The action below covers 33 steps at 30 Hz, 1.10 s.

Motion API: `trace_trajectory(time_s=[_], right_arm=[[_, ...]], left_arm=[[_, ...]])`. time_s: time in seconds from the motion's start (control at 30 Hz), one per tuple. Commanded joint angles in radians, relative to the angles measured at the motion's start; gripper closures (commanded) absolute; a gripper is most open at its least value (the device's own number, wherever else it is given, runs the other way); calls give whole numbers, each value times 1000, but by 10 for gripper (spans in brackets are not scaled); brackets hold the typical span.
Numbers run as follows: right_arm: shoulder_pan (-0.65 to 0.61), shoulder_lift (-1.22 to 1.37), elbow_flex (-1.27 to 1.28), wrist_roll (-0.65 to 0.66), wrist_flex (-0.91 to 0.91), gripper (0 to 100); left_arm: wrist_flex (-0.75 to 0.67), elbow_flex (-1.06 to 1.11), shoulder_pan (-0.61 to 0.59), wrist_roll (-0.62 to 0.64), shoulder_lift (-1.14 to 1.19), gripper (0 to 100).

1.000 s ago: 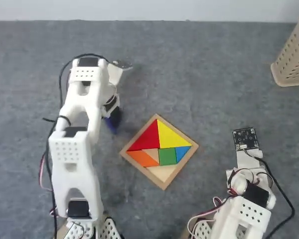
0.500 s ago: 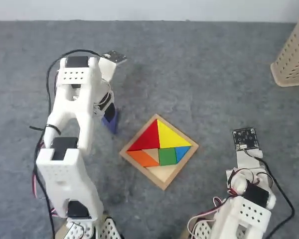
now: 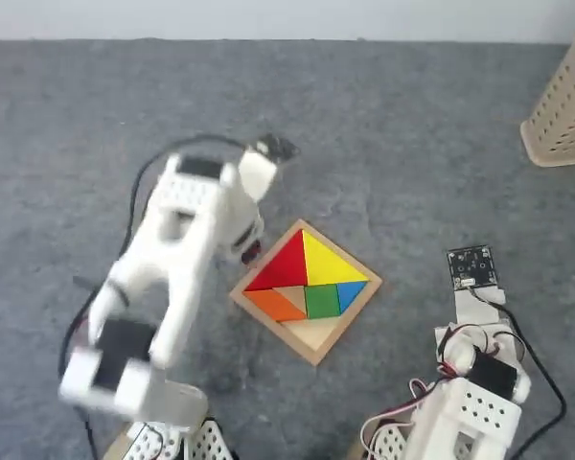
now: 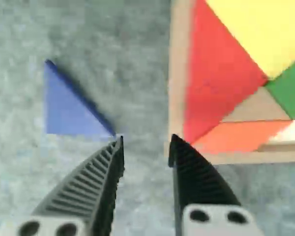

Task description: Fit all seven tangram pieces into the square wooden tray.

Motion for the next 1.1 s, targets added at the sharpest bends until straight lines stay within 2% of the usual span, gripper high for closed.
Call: trace_trajectory(time_s=[0.0, 0.07, 0.17, 0.3, 0.4, 0.57, 0.77, 1.07], right_arm=[[15, -21, 5, 17, 16, 989], [15, -21, 5, 17, 16, 989], [15, -21, 5, 17, 16, 989], [15, -21, 5, 17, 16, 989], [15, -21, 5, 17, 16, 989], [15, -21, 5, 17, 16, 989], [15, -21, 5, 17, 16, 989], [15, -21, 5, 17, 16, 989]], left_arm=[[-227, 395, 54, 20, -382, 829], [-278, 507, 58, 52, -485, 795], [-258, 593, 54, 58, -555, 807], [-189, 630, 55, 43, -577, 816], [-190, 639, 55, -15, -569, 816], [-230, 641, 55, -23, -562, 816], [-344, 599, 55, -20, -368, 816], [-407, 300, -49, -20, -60, 816]])
